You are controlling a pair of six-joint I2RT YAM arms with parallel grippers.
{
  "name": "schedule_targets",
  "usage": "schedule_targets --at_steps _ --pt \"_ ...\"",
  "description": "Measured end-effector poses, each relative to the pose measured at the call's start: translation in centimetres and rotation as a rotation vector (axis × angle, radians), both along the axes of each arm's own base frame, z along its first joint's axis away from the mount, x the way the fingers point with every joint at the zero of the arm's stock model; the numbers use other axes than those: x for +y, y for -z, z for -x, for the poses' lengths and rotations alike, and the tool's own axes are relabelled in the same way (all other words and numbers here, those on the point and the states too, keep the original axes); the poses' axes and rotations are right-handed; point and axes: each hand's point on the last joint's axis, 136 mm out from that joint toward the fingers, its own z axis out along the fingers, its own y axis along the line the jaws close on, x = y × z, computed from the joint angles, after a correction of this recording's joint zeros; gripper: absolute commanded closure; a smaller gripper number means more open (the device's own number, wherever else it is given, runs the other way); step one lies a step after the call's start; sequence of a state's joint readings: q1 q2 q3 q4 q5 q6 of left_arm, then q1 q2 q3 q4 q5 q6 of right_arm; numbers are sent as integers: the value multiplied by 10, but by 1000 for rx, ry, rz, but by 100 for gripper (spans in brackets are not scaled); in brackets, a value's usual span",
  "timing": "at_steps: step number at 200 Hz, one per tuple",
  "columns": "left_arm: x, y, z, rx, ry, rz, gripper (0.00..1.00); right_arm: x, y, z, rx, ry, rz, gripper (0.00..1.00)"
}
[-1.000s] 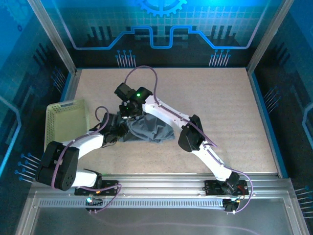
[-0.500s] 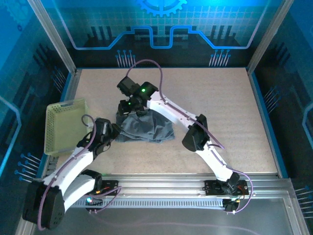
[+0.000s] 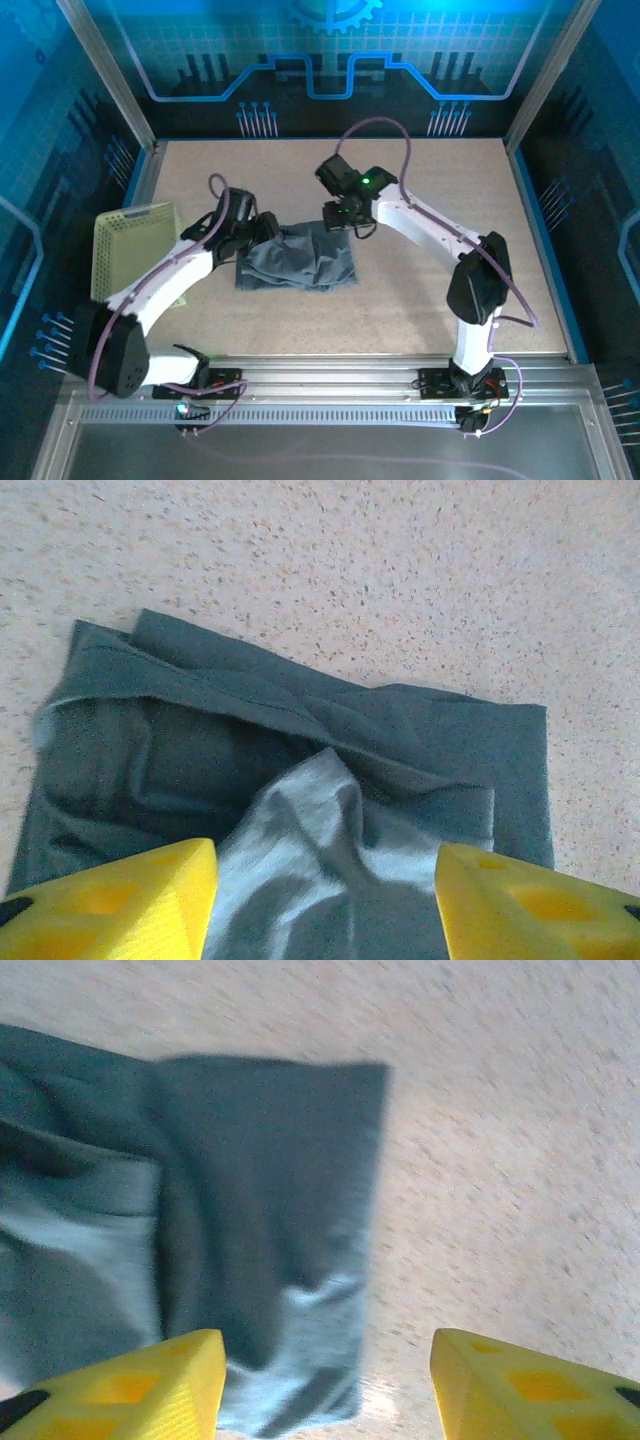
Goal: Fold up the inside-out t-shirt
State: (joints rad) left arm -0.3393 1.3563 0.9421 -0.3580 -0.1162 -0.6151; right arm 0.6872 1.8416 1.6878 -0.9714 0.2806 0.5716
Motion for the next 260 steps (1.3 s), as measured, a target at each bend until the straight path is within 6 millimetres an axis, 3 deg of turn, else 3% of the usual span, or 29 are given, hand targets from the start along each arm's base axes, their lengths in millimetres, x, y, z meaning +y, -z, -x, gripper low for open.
schedule_targets --at_steps 21,63,108,143,172,209,233,251,260 --pt "-4 18 -10 56 17 -33 38 -20 13 7 17 27 14 41" --pt "-8 51 -16 156 38 -72 43 -25 6 10 -21 32 -17 41" --pt "-5 59 -10 181 43 -85 68 -35 7 4 -29 65 -27 40" --pt "5 70 15 207 33 -98 89 -39 7 1 -32 77 -30 40" --pt "17 68 34 177 -2 -98 97 -39 7 1 -33 78 -30 40" --pt "37 58 70 77 -83 -53 97 -40 7 -1 -35 82 -37 40" --pt "50 66 100 37 -158 10 94 -31 13 -4 -20 69 -67 41" --pt "60 78 121 23 -222 64 76 -22 27 -7 6 56 -82 41" --pt "63 83 131 19 -247 89 71 -19 35 -7 22 52 -78 41"
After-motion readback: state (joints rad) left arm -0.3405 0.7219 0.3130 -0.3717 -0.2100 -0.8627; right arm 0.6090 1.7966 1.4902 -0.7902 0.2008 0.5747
